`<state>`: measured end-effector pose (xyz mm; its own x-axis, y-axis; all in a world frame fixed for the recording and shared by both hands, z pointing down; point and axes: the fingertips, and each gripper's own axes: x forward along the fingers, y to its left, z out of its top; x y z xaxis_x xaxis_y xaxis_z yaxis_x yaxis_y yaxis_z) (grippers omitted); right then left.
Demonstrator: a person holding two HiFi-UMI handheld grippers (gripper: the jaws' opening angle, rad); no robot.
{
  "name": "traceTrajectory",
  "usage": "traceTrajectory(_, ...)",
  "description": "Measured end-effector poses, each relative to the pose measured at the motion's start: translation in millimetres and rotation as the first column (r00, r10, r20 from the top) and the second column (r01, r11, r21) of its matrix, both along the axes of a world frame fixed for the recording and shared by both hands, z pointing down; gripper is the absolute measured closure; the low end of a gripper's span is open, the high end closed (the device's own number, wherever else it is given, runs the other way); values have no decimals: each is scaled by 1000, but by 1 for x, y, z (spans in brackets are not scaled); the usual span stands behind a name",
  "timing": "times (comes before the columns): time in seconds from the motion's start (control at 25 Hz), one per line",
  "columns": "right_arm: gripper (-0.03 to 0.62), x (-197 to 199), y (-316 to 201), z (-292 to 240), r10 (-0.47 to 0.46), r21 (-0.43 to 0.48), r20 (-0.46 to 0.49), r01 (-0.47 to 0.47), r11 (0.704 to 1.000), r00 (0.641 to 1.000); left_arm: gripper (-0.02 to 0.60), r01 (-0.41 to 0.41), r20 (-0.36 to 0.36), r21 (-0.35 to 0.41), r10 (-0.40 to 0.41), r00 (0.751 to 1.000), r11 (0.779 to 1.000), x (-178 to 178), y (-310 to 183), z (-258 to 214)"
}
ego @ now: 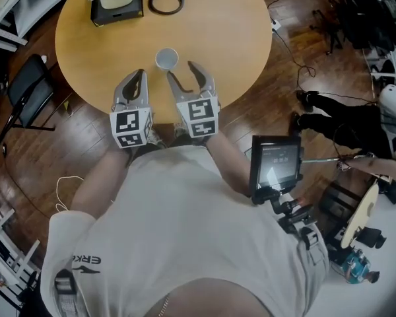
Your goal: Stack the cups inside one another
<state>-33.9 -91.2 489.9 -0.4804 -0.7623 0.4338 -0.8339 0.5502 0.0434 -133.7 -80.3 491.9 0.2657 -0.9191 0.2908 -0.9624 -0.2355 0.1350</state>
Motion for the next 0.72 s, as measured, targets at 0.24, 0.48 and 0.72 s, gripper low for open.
traceTrajectory(0.24,416,12,30,-7,17,26,12,-17,1000,1000,580,-3,51,64,0,999,998,7,23,-1)
traceTrajectory(0.48,468,22,41,-34,-1,80,63,-4,997,998,580,-5,125,142,-13,992,990,17,40,-29)
traceTrajectory(0.72,517,47,58,-60,-57,138,129,39,990,990,580,39,167,189,-72,983,981,40,57,-50)
